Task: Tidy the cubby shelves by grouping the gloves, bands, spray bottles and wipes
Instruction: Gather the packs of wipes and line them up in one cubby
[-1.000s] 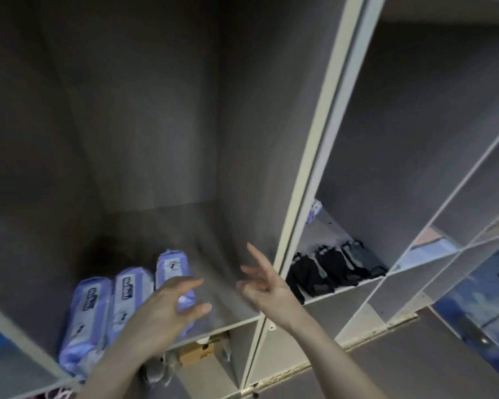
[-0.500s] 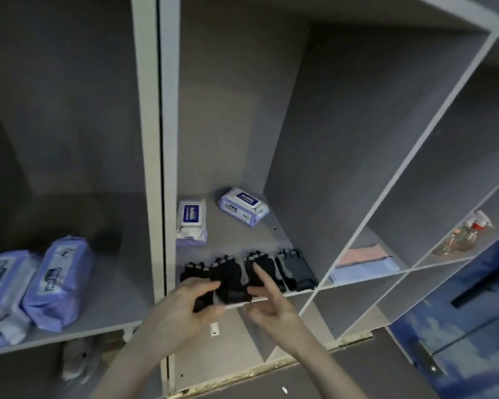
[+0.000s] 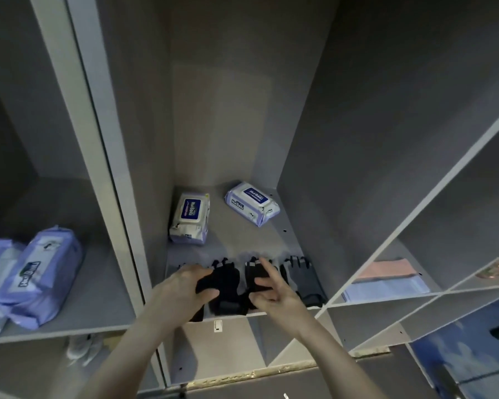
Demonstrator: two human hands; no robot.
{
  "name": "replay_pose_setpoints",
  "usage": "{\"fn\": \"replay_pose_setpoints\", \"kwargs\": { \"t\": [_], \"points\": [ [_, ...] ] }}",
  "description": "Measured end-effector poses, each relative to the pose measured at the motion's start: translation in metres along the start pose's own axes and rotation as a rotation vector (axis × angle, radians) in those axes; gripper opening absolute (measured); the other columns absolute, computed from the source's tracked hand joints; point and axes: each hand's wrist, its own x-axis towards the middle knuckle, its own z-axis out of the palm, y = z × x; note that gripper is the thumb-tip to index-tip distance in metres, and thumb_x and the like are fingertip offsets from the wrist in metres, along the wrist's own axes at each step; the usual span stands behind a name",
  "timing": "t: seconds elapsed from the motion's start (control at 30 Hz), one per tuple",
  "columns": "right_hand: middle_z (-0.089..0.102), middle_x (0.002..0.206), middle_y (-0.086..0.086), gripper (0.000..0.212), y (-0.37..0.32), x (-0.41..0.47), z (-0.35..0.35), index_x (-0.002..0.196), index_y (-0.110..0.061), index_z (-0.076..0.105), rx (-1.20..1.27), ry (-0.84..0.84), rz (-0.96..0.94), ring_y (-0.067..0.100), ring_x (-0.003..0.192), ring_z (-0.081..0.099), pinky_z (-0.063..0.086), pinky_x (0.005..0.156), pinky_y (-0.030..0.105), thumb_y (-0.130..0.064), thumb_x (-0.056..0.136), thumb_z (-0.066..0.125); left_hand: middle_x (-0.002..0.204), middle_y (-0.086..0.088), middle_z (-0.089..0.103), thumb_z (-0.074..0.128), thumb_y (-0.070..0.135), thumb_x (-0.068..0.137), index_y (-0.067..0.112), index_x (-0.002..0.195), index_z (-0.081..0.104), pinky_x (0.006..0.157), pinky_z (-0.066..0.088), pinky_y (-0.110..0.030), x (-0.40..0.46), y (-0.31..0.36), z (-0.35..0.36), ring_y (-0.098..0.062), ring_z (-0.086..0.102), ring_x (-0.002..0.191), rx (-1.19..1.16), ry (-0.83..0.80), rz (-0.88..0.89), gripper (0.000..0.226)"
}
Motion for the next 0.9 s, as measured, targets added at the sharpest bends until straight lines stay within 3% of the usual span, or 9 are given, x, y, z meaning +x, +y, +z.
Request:
{"fn": "replay_pose_setpoints", "kwargs": {
  "t": [0.13, 0.27, 0.33, 0.43, 0.47, 0.53, 0.63, 0.8, 0.9],
  "points": [
    [0.05, 0.134, -0.003, 0.073, 0.015, 0.036, -0.018, 0.146, -0.05, 0.022, -0.062, -0.011, 0.04, 0.007, 0.11, 0.058, 0.047, 0.078, 0.011, -0.021, 0.091, 0.061, 0.148, 0.009, 0.038, 0.054, 0.042, 0.093, 0.032, 0.143, 0.04, 0.102, 0.04, -0.029, 0.035, -0.007, 0.029, -0.012, 0.044, 0.131, 0.092, -0.112, -0.014, 0.053],
    [0.043, 0.145, 0.0, 0.073, 0.026, 0.074, -0.029, 0.148, -0.044, 0.023, -0.139, -0.026, 0.07, 0.015, 0.128, 0.047, 0.041, 0.104, 0.027, -0.021, 0.09, 0.063, 0.155, 0.004, 0.029, 0.056, 0.041, 0.092, 0.03, 0.147, 0.033, 0.109, 0.031, -0.027, 0.075, -0.017, 0.058, -0.014, 0.029, 0.141, 0.036, -0.234, -0.03, 0.061],
    [0.039, 0.148, 0.001, 0.071, 0.029, 0.096, -0.033, 0.147, -0.042, 0.027, -0.166, -0.016, 0.047, 0.011, 0.129, 0.043, 0.037, 0.105, 0.023, -0.019, 0.09, 0.063, 0.158, 0.004, 0.022, 0.058, 0.043, 0.09, 0.032, 0.149, 0.029, 0.114, 0.023, -0.03, 0.097, -0.02, 0.068, -0.015, 0.021, 0.145, 0.033, -0.212, -0.002, 0.067],
    [0.034, 0.147, 0.002, 0.07, 0.031, 0.13, -0.039, 0.146, -0.042, 0.03, -0.239, -0.024, -0.008, 0.006, 0.121, 0.042, 0.035, 0.091, 0.002, -0.019, 0.09, 0.063, 0.162, 0.007, 0.002, 0.064, 0.049, 0.084, 0.04, 0.151, 0.015, 0.119, 0.008, -0.047, 0.125, -0.025, 0.085, -0.018, 0.001, 0.149, 0.166, -0.212, 0.075, 0.083],
    [0.03, 0.15, 0.003, 0.071, 0.033, 0.141, -0.041, 0.147, -0.042, 0.029, -0.275, -0.04, -0.022, 0.009, 0.127, 0.039, 0.033, 0.096, 0.003, -0.019, 0.089, 0.064, 0.162, 0.008, -0.005, 0.066, 0.049, 0.082, 0.042, 0.151, 0.011, 0.118, 0.004, -0.052, 0.131, -0.029, 0.091, -0.019, -0.005, 0.149, 0.2, -0.243, 0.071, 0.088],
    [0.013, 0.158, 0.005, 0.076, 0.036, 0.164, -0.045, 0.148, -0.044, 0.022, -0.407, -0.079, -0.031, 0.02, 0.144, 0.02, 0.026, 0.114, 0.025, -0.023, 0.088, 0.064, 0.161, 0.009, -0.01, 0.068, 0.048, 0.08, 0.043, 0.15, 0.007, 0.115, 0.0, -0.058, 0.138, -0.041, 0.105, -0.019, -0.01, 0.148, 0.261, -0.306, 0.043, 0.093],
    [-0.006, 0.161, 0.0, 0.087, 0.039, 0.202, -0.055, 0.149, -0.049, 0.009, -0.6, -0.095, -0.031, 0.024, 0.148, -0.005, 0.013, 0.118, 0.044, -0.03, 0.085, 0.066, 0.161, 0.011, -0.007, 0.066, 0.053, 0.079, 0.045, 0.15, 0.008, 0.113, -0.002, -0.061, 0.142, -0.057, 0.122, -0.016, -0.01, 0.148, 0.353, -0.284, 0.05, 0.092],
    [-0.018, 0.161, 0.0, 0.101, 0.035, 0.27, -0.072, 0.147, -0.05, -0.009, -0.815, 0.026, -0.035, 0.026, 0.147, -0.017, 0.004, 0.118, 0.047, -0.049, 0.081, 0.068, 0.161, 0.013, -0.004, 0.065, 0.057, 0.077, 0.047, 0.149, 0.009, 0.114, 0.001, -0.06, 0.146, -0.066, 0.133, -0.016, -0.008, 0.148, 0.404, -0.25, 0.063, 0.092],
    [-0.005, 0.16, 0.007, 0.106, 0.033, 0.303, -0.078, 0.151, -0.038, -0.011, -0.888, 0.07, -0.084, 0.029, 0.147, -0.008, 0.008, 0.117, 0.045, -0.052, 0.08, 0.067, 0.161, 0.014, -0.01, 0.064, 0.057, 0.078, 0.047, 0.149, 0.009, 0.115, -0.003, -0.058, 0.145, -0.068, 0.136, -0.014, -0.013, 0.148, 0.402, -0.257, 0.059, 0.09]
  ]
}}
